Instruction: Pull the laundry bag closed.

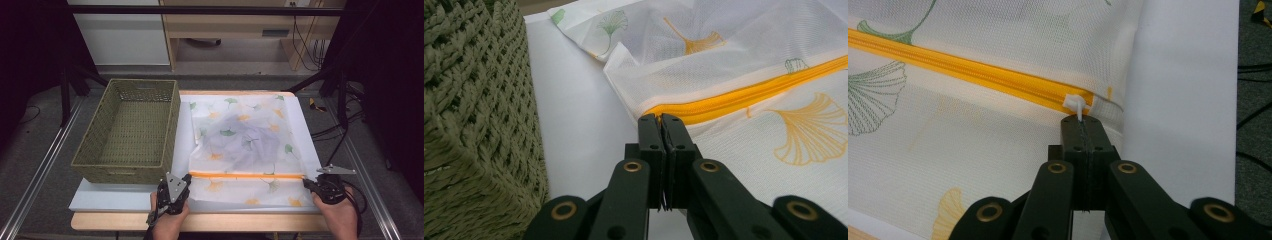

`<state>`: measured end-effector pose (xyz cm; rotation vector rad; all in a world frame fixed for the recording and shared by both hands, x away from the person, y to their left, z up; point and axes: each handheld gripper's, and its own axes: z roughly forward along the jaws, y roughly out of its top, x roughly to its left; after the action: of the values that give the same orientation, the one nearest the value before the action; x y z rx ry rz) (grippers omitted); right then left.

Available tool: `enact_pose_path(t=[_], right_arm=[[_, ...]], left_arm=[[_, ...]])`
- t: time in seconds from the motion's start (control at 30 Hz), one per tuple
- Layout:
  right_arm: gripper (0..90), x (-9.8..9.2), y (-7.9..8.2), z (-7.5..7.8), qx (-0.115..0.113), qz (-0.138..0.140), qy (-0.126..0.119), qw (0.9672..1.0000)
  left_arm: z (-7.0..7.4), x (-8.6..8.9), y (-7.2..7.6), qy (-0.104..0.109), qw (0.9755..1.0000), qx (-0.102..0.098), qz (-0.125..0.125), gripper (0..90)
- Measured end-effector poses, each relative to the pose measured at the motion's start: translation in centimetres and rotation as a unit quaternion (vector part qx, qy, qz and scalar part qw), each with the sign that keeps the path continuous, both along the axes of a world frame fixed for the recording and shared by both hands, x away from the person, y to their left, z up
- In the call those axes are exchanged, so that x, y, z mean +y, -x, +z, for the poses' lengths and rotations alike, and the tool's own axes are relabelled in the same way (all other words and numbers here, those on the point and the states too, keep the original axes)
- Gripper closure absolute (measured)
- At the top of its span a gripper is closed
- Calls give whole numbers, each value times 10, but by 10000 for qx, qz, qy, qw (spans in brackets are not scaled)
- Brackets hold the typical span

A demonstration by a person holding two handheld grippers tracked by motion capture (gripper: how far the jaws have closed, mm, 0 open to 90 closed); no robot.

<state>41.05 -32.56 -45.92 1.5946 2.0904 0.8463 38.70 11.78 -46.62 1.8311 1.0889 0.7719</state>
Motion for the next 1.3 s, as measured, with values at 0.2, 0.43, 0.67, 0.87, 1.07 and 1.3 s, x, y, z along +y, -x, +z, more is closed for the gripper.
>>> enact_pose_path(t=[0.2, 0.43, 0.67, 0.87, 1.07, 1.3], right_arm=[[900, 1, 0, -1, -14, 18, 23, 10000], [900, 2, 1, 0, -126, 82, 13, 9999], [900, 1, 2, -1, -150, 99, 6, 9998], [900, 2, 3, -1, -200, 154, 1, 9997], [883, 4, 2, -2, -207, 203, 0, 9996], [722, 11, 4, 2, -494, 366, -139, 9980]], left_arm=[[-2, 0, 0, -26, 10000, 51, 0, 877], [-5, -2, 0, -127, 9999, 96, -33, 876], [-5, -2, -1, -119, 9999, 115, -44, 875], [-6, -3, -2, -99, 9998, 134, -80, 873], [-5, -4, -1, -79, 9999, 84, -116, 857], [2, -9, 2, -105, 9996, -154, -225, 721]])
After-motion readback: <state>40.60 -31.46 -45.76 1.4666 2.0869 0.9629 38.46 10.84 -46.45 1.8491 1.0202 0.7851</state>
